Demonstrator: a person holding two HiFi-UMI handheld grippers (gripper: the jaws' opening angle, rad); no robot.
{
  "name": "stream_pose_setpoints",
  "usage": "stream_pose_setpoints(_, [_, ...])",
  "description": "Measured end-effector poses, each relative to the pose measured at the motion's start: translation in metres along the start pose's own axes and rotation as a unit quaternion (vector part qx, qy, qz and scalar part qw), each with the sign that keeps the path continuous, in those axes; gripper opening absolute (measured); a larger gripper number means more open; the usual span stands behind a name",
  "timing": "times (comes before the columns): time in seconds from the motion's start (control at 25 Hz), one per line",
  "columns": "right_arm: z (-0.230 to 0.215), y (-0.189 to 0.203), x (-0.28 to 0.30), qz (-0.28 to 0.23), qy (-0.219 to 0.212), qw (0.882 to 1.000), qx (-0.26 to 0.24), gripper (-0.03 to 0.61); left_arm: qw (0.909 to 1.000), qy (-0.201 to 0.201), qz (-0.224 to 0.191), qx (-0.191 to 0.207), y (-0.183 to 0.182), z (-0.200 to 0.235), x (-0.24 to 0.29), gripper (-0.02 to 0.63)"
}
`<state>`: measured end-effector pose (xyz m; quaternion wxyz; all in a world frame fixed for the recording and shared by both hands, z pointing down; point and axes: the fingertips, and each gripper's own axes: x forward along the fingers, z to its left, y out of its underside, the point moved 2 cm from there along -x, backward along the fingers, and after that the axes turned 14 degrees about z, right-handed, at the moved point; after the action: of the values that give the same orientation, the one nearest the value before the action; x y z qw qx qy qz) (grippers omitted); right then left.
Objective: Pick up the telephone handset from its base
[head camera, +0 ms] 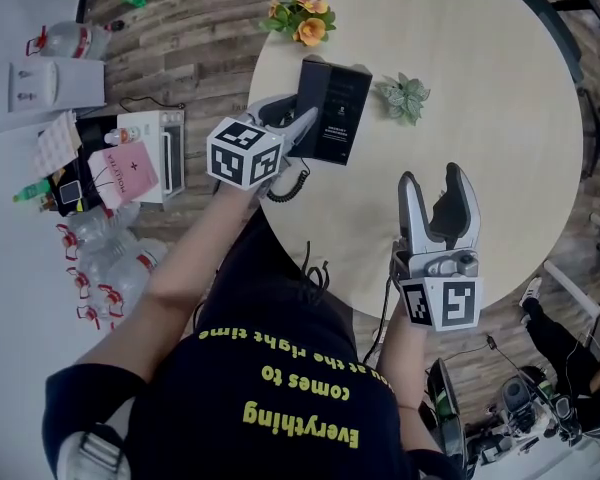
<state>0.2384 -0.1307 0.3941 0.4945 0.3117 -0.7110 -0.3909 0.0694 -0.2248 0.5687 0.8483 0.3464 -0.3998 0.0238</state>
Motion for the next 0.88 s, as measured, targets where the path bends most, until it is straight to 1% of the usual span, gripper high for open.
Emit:
stream_pose_setpoints(0.2, [0.003, -0.001, 0.001, -0.001, -0.003, 1.000, -0.002, 0.269, 0.9999, 0.013, 0.003, 0.010, -0.001, -0.007, -0.007, 0.130])
stream_pose_setpoints(0.28, [0.004, -0.001, 0.001, -0.002, -0.004, 1.000, -0.003, 0.267, 0.9997, 0.025, -0.006, 0.007, -0.002, -0.010, -0.012, 0.119])
stream_pose_setpoints(0.36, [0.005, -0.003, 0.000, -0.006, -0.004, 1.000, -0.006, 0.260, 0.9991, 0.037, -0.019, 0.005, -0.005, -0.015, -0.018, 0.077])
stream_pose_setpoints(0.44, [0.007, -0.006, -0.002, -0.009, -0.004, 1.000, -0.008, 0.252, 0.9985, 0.041, -0.029, 0.022, -0.008, -0.022, -0.024, 0.075])
stream_pose_setpoints(0.56, [0.011, -0.008, -0.006, -0.013, -0.005, 1.000, -0.011, 0.211, 0.9971, 0.047, -0.042, 0.042, -0.012, -0.032, -0.034, 0.074])
stream_pose_setpoints(0.72, [0.018, -0.011, -0.014, -0.019, -0.004, 1.000, -0.018, 0.164, 0.9956, 0.049, -0.063, 0.049, -0.020, -0.042, -0.051, 0.074])
stream_pose_setpoints(0.88, [0.024, -0.015, -0.024, -0.031, 0.005, 0.999, -0.026, 0.090, 0.9932, 0.041, -0.089, 0.062, -0.030, -0.050, -0.072, 0.074])
